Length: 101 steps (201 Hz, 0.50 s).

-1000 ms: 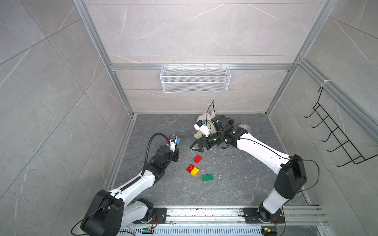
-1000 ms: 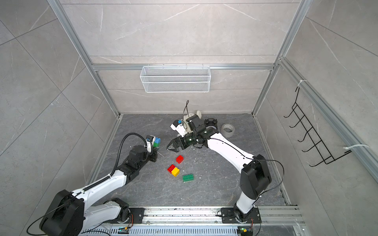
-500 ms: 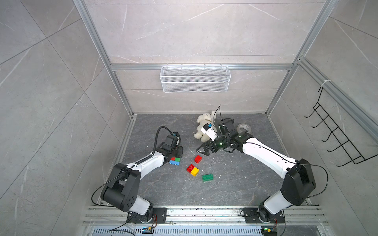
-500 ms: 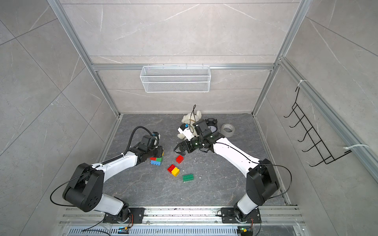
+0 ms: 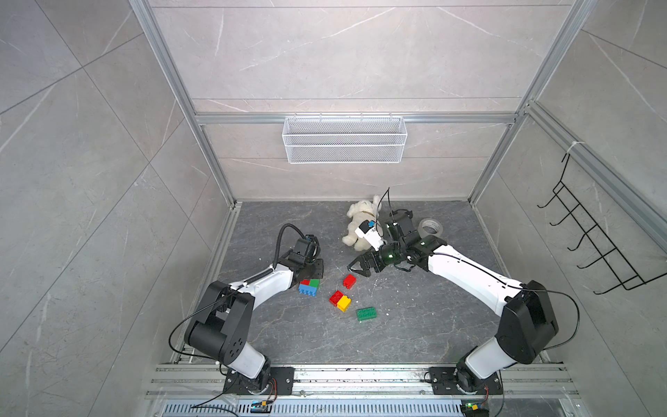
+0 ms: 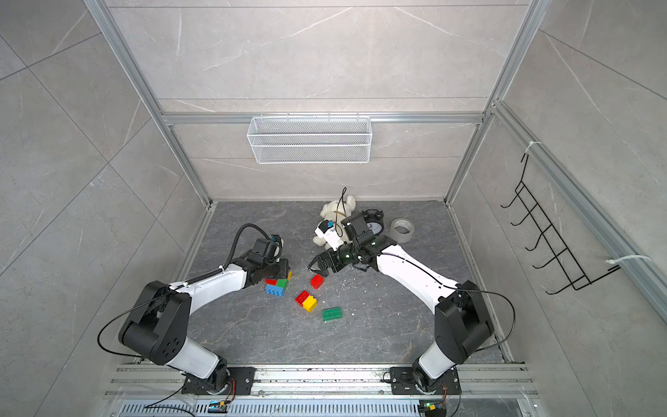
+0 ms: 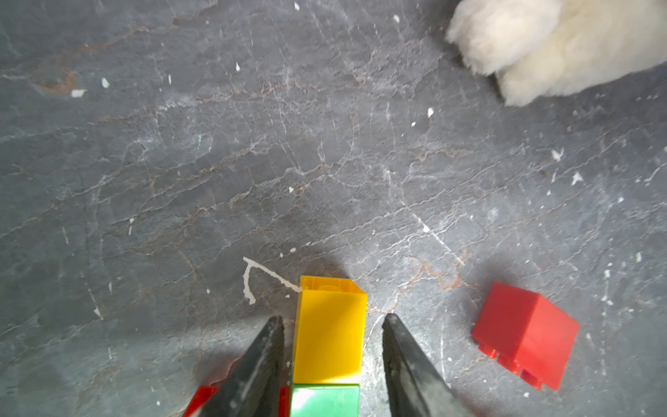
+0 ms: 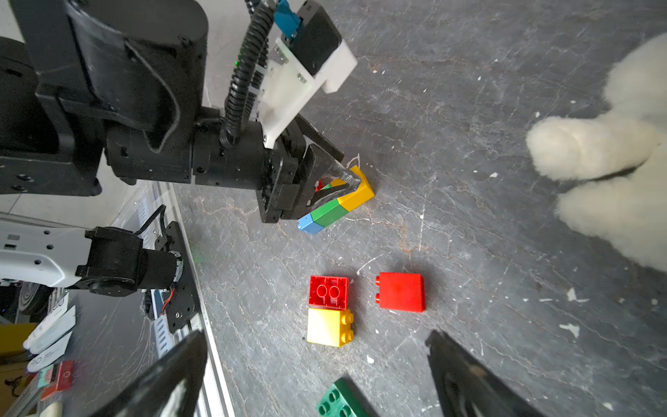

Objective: Assemble the letter r with lego
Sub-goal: Place the lego brick at the center of the board.

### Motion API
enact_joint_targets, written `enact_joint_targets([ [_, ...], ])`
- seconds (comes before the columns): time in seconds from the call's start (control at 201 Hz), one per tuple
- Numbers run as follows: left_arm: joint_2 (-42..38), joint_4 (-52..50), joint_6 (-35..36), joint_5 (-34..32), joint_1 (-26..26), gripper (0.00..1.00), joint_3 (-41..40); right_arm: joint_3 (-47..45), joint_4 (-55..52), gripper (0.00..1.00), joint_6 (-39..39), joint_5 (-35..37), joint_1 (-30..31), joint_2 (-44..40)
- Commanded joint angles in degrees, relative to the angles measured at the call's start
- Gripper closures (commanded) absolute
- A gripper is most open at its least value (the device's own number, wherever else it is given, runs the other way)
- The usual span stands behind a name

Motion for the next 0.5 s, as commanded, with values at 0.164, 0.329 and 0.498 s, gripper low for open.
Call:
enact_joint_targets([
  [0.164,-20.59,8.77,8.24,-3.35,0.1,0.31,1.93,-9.07,22.18,0.0,4.69,9.04,-0.16,-21.67],
  [0.329,-30.13,11.7,9.34,-3.33,0.2,0.14,0.75,-3.66,24.32,0.66,13.1,-1.37,-0.16,-18.01],
  [0.498,-39.74,12.01,11.02,-3.77,0.35,0.0,-3.43,-9.87,39.36,1.0,21.63,-2.71,-0.19,-21.49],
])
